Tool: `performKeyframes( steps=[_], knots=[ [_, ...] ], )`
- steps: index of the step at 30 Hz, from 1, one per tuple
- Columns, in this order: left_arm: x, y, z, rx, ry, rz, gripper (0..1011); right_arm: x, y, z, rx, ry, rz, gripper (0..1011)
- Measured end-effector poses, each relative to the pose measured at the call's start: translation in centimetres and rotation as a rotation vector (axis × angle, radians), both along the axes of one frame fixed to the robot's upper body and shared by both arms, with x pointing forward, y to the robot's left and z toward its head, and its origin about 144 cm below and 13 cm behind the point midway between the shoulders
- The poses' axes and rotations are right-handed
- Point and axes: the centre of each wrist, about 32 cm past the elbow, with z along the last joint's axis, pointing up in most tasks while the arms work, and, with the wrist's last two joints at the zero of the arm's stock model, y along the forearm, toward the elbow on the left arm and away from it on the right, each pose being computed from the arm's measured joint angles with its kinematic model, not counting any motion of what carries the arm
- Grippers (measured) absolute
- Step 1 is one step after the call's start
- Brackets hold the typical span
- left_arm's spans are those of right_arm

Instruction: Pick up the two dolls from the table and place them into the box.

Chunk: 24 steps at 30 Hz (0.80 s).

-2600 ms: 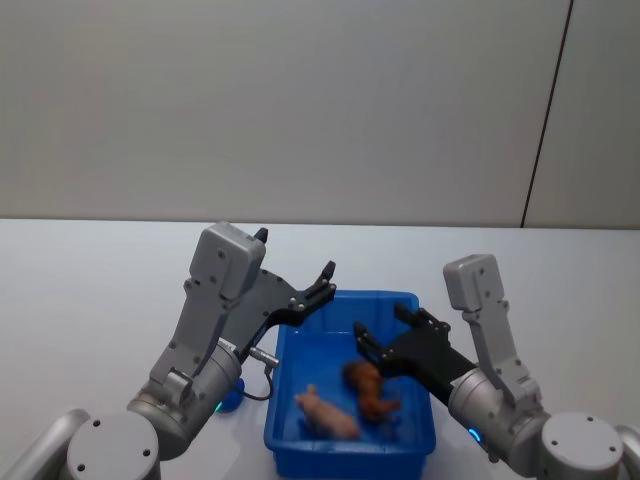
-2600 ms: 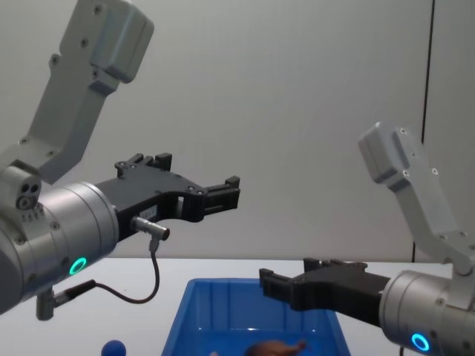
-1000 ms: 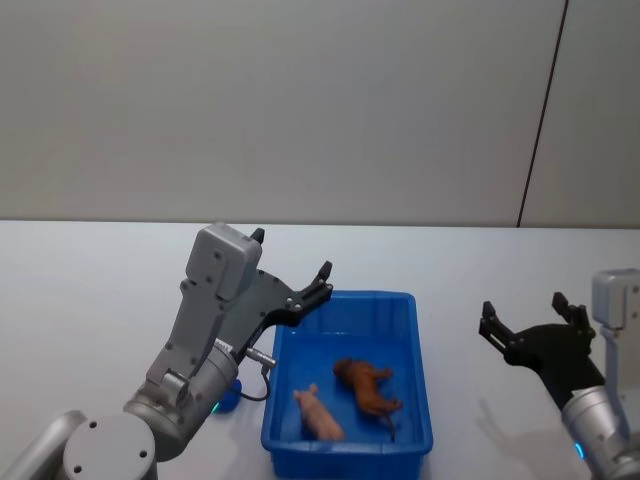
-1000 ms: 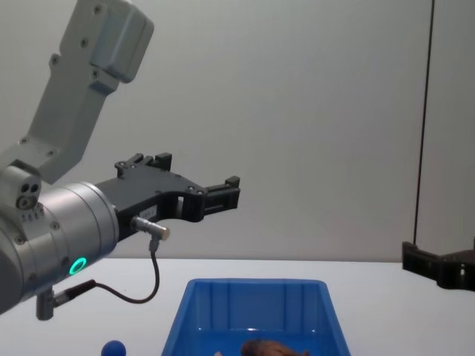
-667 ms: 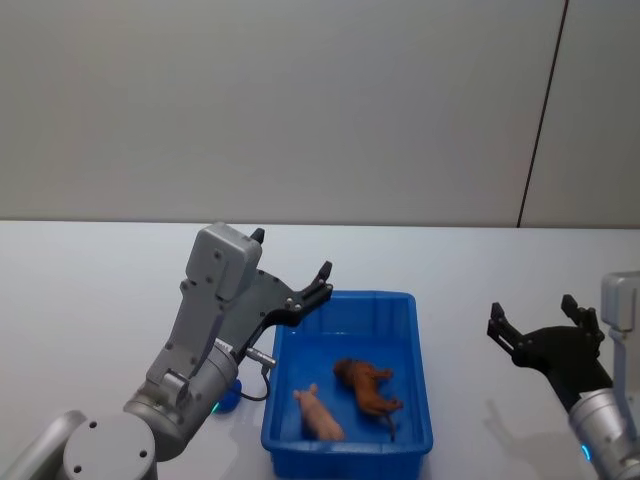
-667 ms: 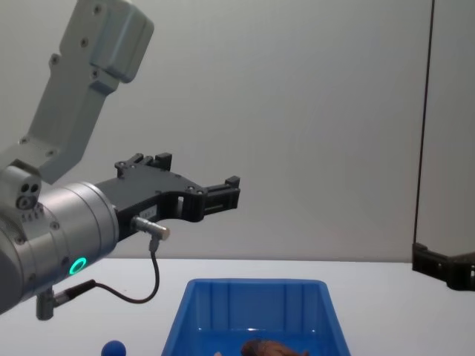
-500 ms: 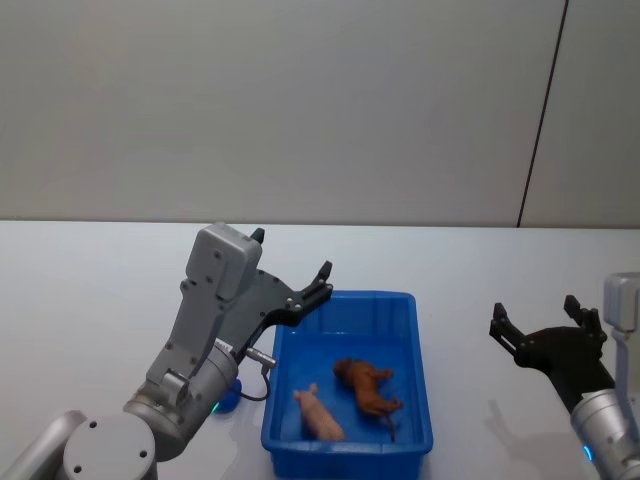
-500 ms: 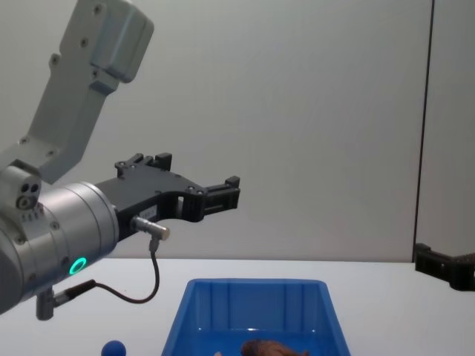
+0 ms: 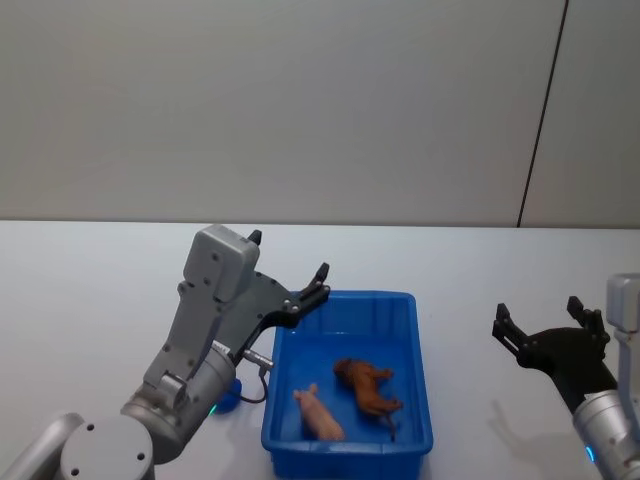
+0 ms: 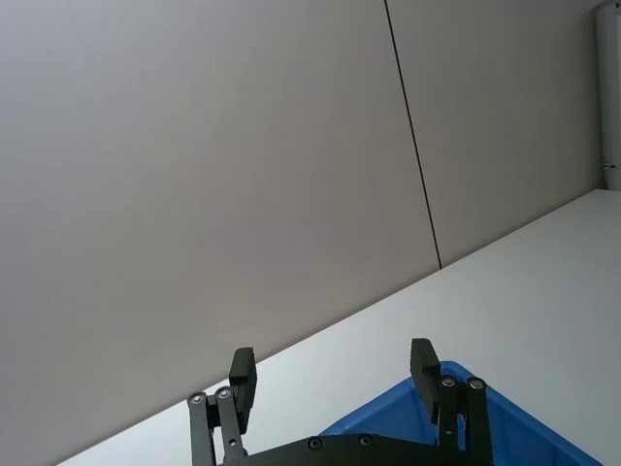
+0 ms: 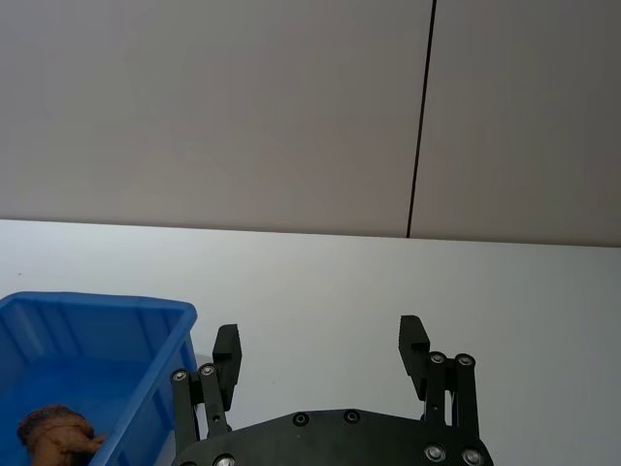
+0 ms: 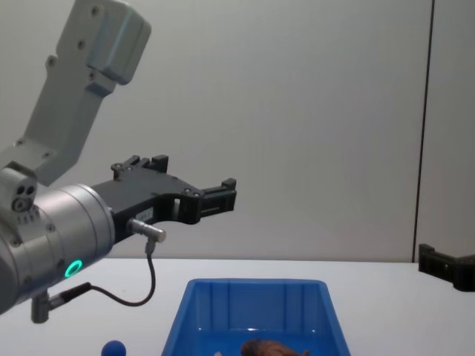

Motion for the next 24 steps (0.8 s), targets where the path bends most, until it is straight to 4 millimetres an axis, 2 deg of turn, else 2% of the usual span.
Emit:
performKeyframes(
  steps=[12,24],
  knots=[
    [-0.7,0.9,-0.1,-0.002,0.064,0.044,1002,0.0,0.0,0.0,0.000,0.000,-0.002,1001],
    [-0.8,2.8,-0.6,0.023,0.179,0.092,1002,0.0,-0.1,0.0,0.000,0.000,-0.003,1001]
  ],
)
